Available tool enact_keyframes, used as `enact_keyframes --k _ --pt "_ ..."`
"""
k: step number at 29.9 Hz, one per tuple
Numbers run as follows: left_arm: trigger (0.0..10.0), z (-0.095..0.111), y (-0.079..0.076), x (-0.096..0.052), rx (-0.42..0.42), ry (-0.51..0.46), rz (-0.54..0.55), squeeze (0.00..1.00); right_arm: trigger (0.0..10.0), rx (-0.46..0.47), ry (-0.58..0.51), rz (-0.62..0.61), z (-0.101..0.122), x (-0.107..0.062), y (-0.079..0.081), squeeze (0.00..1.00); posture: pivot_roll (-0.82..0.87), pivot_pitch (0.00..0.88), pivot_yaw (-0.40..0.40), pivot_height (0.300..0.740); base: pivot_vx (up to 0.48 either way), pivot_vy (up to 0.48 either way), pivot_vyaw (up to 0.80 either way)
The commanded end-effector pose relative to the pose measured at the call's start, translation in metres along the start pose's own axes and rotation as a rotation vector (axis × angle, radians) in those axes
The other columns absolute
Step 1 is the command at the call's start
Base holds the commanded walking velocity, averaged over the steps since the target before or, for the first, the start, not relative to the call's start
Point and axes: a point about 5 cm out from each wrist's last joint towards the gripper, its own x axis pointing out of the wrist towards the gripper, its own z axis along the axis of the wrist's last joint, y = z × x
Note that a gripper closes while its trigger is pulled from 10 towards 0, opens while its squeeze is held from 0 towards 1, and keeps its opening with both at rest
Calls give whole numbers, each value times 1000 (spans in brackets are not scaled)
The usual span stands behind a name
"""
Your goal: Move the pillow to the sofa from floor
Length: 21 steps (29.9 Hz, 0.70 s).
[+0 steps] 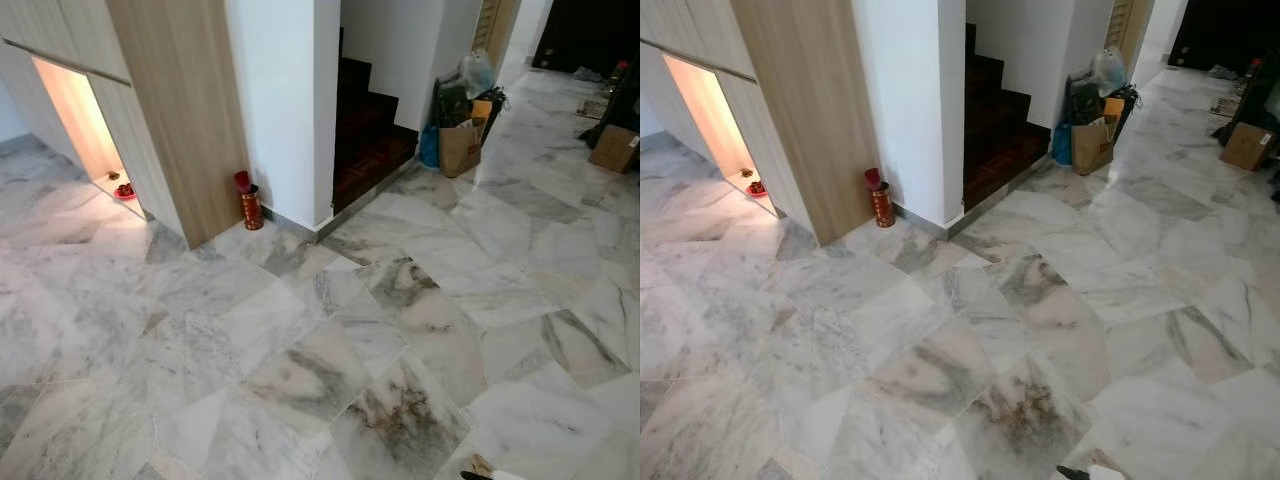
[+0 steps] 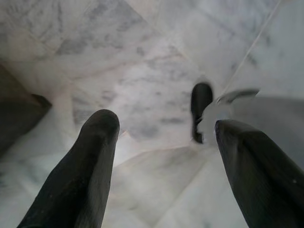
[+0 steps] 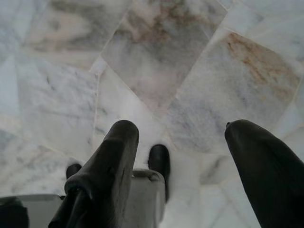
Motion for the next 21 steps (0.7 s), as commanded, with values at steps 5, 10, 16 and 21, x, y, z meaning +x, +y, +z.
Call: enact_keyframes --k 5,10,16,21 --pt "10000 -9 -4 -1 -9 36 -1 0 10000 -12 -19 21 5 1 3 0 23 0 1 740 0 0 800" --pt "10000 -8 -7 0 -14 39 -1 0 10000 -35 0 26 0 1 7 0 27 0 -3 740 0 0 800" --pt "10000 -9 -5 -1 -8 39 3 0 10000 -41 9 42 -3 2 13 0 34 0 3 740 0 0 800" --pt "10000 -10 -3 -1 -4 41 4 0 10000 -30 -2 57 4 4 18 0 43 0 13 740 0 0 800"
